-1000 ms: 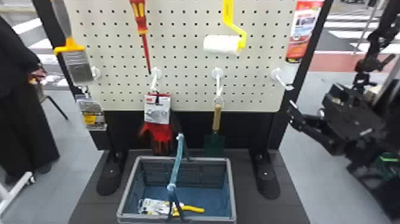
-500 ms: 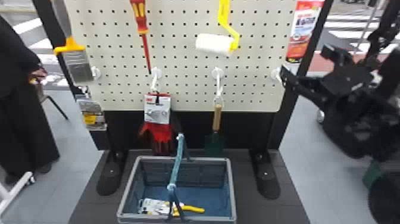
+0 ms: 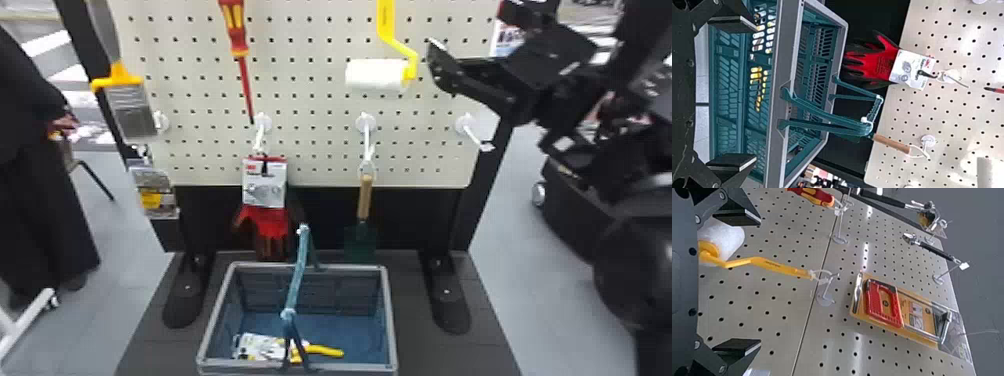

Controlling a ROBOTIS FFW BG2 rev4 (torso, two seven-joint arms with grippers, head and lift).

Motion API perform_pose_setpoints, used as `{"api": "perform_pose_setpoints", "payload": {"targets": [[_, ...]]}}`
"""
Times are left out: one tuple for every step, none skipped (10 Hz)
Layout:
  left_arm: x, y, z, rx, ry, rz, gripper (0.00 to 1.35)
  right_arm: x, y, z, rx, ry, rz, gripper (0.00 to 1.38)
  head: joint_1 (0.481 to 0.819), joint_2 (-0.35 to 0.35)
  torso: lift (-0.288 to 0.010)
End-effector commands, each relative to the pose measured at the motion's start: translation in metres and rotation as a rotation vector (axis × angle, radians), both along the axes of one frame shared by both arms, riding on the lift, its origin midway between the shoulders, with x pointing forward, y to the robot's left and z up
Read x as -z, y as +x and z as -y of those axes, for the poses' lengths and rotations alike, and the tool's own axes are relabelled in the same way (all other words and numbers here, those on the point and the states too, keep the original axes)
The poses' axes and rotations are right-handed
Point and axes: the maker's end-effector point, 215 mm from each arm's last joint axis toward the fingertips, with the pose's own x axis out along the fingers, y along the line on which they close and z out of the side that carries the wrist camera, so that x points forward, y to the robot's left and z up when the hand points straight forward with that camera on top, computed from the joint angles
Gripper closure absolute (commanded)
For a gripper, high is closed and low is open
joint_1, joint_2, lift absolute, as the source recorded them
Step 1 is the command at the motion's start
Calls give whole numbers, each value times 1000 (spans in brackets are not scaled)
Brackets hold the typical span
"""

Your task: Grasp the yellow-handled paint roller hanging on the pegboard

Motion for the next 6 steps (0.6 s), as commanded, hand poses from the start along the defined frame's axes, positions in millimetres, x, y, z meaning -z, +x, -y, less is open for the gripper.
{"api": "perform_pose_setpoints", "payload": {"targets": [[1,1,2,8,0,-3,148,-2,6,-27,-59,-5,-8,202,549,0,-100],[3,1,4,9,-5,-9,148,1,14,-49,-111,-13,-26,202,549,0,-100],[2,3,6,12,-9,-7,148,2,23,-63,-139,-30,-33,202,549,0,-100],[3,4,8,18,-12,-6,148,6,33,-70,-157,-44,-51,202,549,0,-100],[3,4,8,17,-14,-7,148,5,41,-70,-159,-58,-55,202,549,0,-100],[6,4,8,17,-13,-14,148,6,50,-73,-169,-66,-68,202,549,0,-100]]}}
